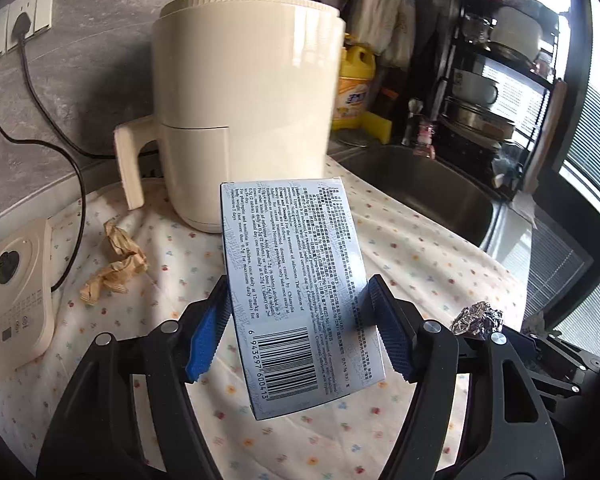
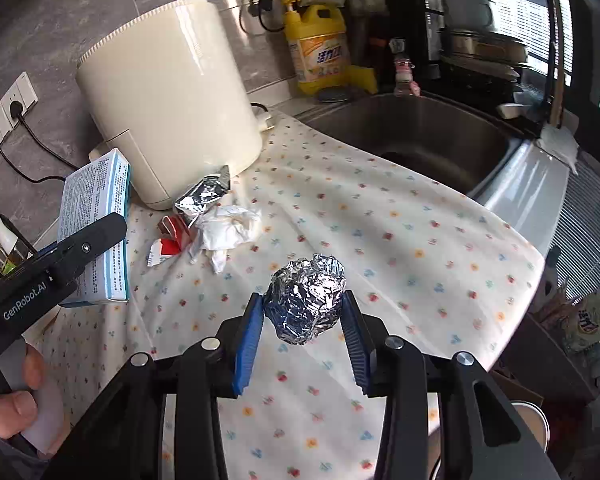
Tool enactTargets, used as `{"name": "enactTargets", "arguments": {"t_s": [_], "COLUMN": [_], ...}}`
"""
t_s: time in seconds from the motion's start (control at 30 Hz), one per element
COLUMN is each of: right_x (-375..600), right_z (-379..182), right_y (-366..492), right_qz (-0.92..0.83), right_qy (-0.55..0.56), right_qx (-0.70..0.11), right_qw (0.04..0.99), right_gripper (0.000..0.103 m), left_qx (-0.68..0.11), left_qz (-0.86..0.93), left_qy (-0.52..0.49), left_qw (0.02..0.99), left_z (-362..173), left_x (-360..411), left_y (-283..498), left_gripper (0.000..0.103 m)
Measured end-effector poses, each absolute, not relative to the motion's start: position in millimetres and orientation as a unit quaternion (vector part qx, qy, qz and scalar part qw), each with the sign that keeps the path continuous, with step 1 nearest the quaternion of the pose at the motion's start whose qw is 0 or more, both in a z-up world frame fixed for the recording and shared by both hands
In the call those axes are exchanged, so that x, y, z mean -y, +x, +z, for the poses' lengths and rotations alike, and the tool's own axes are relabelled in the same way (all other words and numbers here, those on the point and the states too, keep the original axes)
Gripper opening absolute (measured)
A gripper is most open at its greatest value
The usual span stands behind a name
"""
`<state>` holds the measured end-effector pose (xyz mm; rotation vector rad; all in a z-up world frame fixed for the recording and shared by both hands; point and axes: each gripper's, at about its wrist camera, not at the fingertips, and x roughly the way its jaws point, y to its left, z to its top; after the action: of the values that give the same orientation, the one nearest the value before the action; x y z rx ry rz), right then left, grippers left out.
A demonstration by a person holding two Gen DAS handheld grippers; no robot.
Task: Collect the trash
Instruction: 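Carry the box and foil ball in both grippers over the white bucket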
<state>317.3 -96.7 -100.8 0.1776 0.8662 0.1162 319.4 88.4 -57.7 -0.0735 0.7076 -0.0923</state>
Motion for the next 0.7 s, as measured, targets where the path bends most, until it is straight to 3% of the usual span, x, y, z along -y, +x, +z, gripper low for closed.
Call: {"name": "enactTargets", "arguments": {"t_s": [0.7], "right_x": [270], "right_z": [-108], "right_y": [159], "right_qz": [-0.075], "right_qy": [0.136], "right_qx": [-0.417], "right_qw": [0.896], "right_gripper": [0.039], "left_qx": [-0.373], "left_qz": [-0.176], "left_qy": [0.009], "left_qw": [0.911], "left_z": [-77], "left_x": [92], "left_y": [217], "left_gripper": [0.069]}}
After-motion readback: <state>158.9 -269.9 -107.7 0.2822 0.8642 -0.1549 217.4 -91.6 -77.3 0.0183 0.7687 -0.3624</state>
